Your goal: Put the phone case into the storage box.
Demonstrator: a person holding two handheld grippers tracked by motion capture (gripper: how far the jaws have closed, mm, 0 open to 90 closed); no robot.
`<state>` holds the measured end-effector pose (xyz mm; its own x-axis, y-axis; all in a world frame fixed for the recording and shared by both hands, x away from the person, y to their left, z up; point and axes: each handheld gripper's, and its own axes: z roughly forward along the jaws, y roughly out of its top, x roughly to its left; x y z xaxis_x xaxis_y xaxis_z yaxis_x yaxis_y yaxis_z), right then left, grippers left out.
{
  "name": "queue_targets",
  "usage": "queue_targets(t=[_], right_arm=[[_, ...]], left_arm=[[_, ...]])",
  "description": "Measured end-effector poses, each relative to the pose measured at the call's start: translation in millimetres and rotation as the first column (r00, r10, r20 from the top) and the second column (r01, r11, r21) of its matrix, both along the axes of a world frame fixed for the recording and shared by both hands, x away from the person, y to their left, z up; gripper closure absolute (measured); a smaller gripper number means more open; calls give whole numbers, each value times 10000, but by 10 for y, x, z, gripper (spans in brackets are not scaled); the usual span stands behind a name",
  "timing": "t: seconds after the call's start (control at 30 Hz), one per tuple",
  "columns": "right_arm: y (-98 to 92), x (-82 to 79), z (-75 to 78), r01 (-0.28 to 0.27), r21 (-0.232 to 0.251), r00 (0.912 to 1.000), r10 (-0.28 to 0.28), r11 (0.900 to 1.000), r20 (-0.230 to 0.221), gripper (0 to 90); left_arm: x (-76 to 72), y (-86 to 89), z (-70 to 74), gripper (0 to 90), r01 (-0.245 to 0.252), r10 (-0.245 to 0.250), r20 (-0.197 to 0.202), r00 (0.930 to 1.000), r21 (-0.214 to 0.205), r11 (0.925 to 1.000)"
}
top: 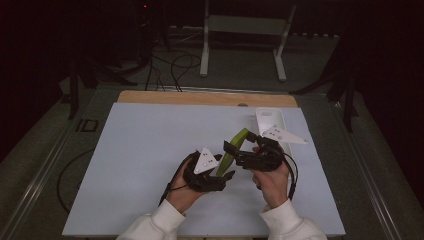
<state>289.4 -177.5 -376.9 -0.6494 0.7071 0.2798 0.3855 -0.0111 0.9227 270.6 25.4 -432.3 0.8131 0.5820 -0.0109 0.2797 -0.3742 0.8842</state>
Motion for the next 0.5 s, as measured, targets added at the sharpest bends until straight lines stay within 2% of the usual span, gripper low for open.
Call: queue_targets(t=[0.13,0.3,0.5], right_arm=[[-2,2,2,15,35,10000,-14,10000,-7,160],[5,0,3,24,38,10000,-24,10000,-6,160],[10,-1,5,51,99,10000,-51,9999,-7,161]], left_arm=[[2,2,11,205,-265,265,93,9996,25,9996],[8,9,19,95,-517,515,134,9986,94,9986],[25,45,41,29,-630,629,81,9980,131,9979]])
